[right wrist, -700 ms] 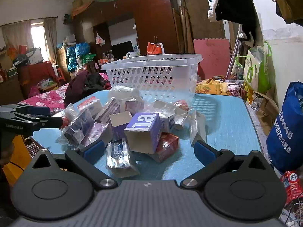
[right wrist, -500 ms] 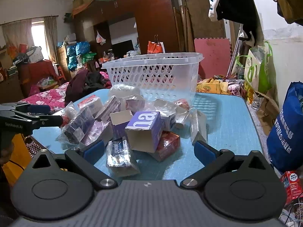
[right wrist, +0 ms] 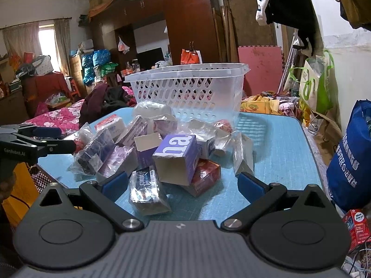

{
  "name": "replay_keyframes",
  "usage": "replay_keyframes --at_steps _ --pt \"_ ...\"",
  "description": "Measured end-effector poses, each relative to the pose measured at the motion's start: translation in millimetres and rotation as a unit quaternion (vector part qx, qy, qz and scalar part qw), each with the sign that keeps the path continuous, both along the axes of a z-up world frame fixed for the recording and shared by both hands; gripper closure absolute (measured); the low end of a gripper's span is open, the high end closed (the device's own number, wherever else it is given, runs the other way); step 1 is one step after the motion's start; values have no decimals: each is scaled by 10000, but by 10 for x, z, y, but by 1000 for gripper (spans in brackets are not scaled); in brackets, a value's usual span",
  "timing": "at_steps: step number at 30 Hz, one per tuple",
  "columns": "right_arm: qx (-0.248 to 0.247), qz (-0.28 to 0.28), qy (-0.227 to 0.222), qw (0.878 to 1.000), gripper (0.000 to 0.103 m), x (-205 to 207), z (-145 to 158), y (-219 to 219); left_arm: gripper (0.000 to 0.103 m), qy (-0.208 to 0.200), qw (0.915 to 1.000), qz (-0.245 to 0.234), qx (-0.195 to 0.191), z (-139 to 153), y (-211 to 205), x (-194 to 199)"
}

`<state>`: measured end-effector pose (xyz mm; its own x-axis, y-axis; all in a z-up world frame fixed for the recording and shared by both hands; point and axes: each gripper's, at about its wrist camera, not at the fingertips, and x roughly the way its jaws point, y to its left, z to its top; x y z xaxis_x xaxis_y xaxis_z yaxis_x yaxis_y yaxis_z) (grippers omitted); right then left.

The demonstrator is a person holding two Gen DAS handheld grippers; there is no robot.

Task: Organize objects

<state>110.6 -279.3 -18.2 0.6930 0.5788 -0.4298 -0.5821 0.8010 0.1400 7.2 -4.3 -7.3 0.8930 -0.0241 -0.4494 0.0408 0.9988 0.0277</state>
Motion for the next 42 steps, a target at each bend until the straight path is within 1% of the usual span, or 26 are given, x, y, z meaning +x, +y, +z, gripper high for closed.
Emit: replay_keyframes --at_steps 42 --pt "-50 45 22 10000 0 2 -27 1 0 28 10000 -94 4 -22 -39 0"
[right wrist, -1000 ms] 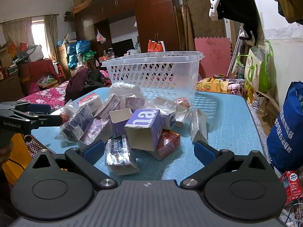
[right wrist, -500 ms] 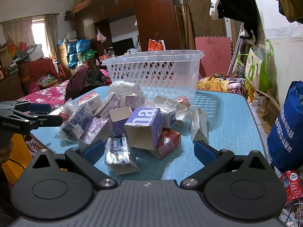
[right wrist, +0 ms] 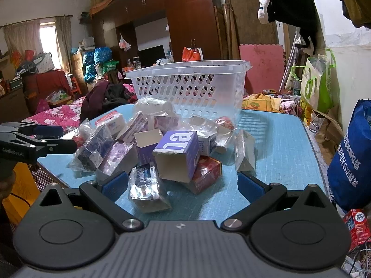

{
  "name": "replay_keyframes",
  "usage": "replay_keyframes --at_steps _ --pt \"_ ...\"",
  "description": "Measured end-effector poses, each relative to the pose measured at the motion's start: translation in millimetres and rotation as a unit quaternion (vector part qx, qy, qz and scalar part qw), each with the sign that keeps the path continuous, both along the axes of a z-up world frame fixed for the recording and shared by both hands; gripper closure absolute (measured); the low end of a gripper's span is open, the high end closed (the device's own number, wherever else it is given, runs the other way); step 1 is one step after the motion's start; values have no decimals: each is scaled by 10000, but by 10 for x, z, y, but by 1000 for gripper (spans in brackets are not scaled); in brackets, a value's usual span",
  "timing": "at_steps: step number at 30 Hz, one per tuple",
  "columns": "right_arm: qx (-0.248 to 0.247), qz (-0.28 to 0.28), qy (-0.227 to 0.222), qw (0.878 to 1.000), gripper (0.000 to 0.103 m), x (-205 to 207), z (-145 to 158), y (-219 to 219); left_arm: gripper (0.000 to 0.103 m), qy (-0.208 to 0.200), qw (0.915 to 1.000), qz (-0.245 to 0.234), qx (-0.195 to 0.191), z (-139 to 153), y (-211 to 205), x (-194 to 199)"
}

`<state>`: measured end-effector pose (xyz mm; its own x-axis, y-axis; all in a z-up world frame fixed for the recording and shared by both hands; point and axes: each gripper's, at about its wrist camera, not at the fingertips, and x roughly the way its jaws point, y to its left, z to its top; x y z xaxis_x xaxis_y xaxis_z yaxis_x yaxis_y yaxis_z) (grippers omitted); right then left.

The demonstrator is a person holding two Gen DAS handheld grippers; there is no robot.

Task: Organize objects

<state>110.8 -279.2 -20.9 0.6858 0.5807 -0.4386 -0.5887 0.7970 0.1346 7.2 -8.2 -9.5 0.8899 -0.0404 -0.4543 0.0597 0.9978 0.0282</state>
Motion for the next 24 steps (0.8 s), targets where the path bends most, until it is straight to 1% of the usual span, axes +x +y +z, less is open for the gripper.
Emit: replay_keyframes --at_steps 24 --pt "-5 3 1 10000 0 4 1 2 0 -3 10000 -28 -7 -9 -20 1"
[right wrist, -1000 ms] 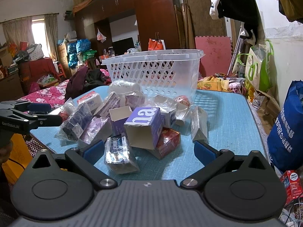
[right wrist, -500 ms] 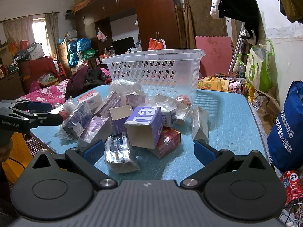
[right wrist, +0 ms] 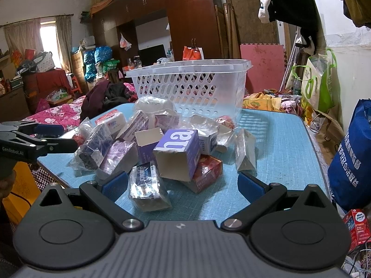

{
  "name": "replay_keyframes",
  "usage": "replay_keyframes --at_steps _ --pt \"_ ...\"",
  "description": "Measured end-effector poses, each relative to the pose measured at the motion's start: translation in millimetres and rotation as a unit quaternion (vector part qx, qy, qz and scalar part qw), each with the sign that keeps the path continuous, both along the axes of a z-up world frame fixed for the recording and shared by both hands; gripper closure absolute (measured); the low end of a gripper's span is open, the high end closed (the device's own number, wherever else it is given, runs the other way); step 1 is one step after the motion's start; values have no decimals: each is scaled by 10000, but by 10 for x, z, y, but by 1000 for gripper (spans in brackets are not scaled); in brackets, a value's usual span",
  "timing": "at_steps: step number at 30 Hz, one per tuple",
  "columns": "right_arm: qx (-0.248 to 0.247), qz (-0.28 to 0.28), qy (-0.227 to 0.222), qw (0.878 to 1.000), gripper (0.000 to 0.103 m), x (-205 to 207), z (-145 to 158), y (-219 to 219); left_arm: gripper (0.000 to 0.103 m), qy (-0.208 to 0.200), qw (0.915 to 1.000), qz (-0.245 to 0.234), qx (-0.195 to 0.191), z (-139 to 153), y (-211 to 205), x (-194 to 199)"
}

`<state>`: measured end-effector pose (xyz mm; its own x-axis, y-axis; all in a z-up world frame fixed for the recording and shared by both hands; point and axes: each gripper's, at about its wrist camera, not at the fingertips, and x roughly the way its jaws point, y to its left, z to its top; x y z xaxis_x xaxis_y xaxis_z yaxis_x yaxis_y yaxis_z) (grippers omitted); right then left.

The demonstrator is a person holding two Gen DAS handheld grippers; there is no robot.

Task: Organize objects

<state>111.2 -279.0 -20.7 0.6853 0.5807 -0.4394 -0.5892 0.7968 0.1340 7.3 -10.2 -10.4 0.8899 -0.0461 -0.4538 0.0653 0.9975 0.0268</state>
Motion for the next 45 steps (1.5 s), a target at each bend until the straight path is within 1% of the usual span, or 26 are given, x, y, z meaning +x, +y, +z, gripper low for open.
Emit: replay_keyframes --at_steps 2,5,7,9,10,11,12,14,16,18,20,24,26,27,29,30,32,33,35,36,37,38,39,40,43,45 --pt "1 -3 1 10000 0 -1 0 0 0 -74 10000 27 25 -1 -8 -1" --pt "20 39 -29 10000 0 -2 0 0 0 -322 9993 142 93 14 -19 -13" --pt "184 60 -96 9998 0 -1 4 -16 0 -473 9986 184 114 19 -9 6" --pt "503 -96 -495 9975 0 -37 10 -51 0 -611 9980 128 84 15 24 71" --pt "592 -262 -731 9952 0 -57 9 -68 0 -549 9984 122 81 9 66 102" --pt "567 -402 -853 9939 0 -61 6 -70 0 -413 9989 182 100 -13 97 152" --pt "505 -478 -860 9939 0 -49 5 -60 0 -417 9987 282 96 -24 141 159" --pt "379 -523 -561 9963 0 2 -11 -37 0 -527 9976 437 55 -45 246 151" --pt "411 -504 -379 9972 0 15 -47 -14 0 -525 9976 419 -170 -43 405 117" --pt "482 -329 -439 9973 0 8 -75 26 0 -533 9972 432 -291 -36 538 75" --pt "436 -250 -460 9977 0 20 -97 105 0 -619 9963 511 -298 -29 625 17" --pt "289 -229 -643 9972 2 1 -86 212 2 -589 9975 390 -63 -54 598 10" --pt "232 -252 -718 9968 10 2 -69 248 11 -516 9980 358 30 -97 548 58" --pt "174 -292 -756 9966 15 2 -65 263 14 -478 9982 361 25 -126 543 82" --pt "86 -334 -785 9963 21 1 -65 289 29 -326 9989 347 -2 -201 555 150" --pt "51 -323 -773 9965 26 8 -74 303 32 -251 9992 319 -35 -241 570 180" --pt "-44 -356 -754 9965 30 33 -83 343 40 -119 9994 250 -186 -317 618 240" --pt "-102 -362 -742 9965 33 47 -93 361 41 -94 9993 209 -286 -344 645 253" --pt "-164 -364 -719 9966 34 71 -113 391 47 -7 9987 154 -477 -386 690 309" --pt "-173 -356 -705 9967 38 82 -118 401 49 39 9985 130 -522 -412 701 335" --pt "-175 -354 -692 9968 46 88 -120 402 54 49 9983 115 -575 -435 716 354" --pt "-163 -357 -676 9969 50 93 -117 403 58 32 9977 115 -660 -446 741 362" --pt "-166 -346 -663 9971 54 99 -118 398 58 22 9973 128 -718 -452 764 362" --pt "-171 -332 -654 9972 56 101 -116 396 59 -13 9972 173 -725 -450 779 364" --pt "-123 -303 -660 9973 59 99 -86 369 59 -183 9974 331 -621 -426 817 317" --pt "-105 -331 -700 9969 60 88 -47 350 59 -305 9967 380 -647 -369 879 271"
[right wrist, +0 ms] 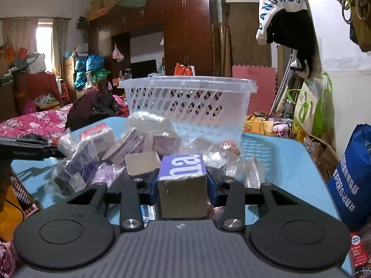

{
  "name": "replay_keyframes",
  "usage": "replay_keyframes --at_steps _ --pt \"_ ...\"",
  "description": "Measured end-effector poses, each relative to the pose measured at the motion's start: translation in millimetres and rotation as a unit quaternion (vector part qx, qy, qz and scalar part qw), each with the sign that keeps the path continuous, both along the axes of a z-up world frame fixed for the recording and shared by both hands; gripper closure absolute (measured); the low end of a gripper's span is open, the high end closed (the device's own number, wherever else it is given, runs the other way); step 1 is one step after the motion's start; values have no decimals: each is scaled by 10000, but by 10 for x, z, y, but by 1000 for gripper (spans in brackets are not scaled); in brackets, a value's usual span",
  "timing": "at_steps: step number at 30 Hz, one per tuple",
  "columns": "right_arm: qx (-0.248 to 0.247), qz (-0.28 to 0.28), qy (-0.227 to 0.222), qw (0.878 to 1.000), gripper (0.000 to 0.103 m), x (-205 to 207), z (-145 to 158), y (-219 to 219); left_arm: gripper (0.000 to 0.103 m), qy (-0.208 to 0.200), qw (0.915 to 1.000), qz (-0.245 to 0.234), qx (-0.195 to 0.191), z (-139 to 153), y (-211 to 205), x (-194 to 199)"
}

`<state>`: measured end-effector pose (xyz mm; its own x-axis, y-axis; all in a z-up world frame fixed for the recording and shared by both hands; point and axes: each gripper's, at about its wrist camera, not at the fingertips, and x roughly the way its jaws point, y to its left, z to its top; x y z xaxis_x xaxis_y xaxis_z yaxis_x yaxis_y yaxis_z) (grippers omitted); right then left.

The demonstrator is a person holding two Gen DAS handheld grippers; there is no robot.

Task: Organize objects
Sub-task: 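Grasp the red bagged ball with the left gripper while the right grasps the purple 'ha' box, then carry both items over the white basket and open both grippers to drop them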

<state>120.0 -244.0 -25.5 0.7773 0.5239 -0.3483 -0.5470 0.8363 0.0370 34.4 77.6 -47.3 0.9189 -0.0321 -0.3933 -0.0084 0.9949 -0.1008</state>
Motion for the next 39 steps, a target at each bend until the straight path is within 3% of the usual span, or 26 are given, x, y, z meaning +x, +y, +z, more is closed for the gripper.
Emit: replay_keyframes --at_steps 9,16,20,26,27,28,29,34,39 --pt "356 -28 -114 9993 60 259 365 -145 59 -505 9974 332 -402 335 232 155" --pt "401 226 -319 9984 60 831 945 163 59 -631 9958 -179 -642 913 86 765" --pt "184 149 -304 9993 60 1238 1126 419 59 -473 9959 -434 -644 1185 -149 1281" --pt "-202 81 -126 9997 58 1612 984 644 57 124 9980 -438 -450 1152 -422 1984" --pt "-174 82 -68 9998 55 1631 959 645 54 227 9979 -443 -404 1122 -439 2060" --pt "-120 111 -4 9999 40 1658 942 647 45 291 9982 -363 -377 1093 -431 2117" --pt "-80 131 42 9999 33 1660 933 641 36 300 9985 -229 -391 1069 -411 2142" --pt "-151 82 -296 9994 2 1349 977 481 31 53 9978 -411 -514 1133 -343 1805" --pt "-7 342 -345 9988 0 816 891 115 20 -338 9974 -620 -151 1132 -432 1023"
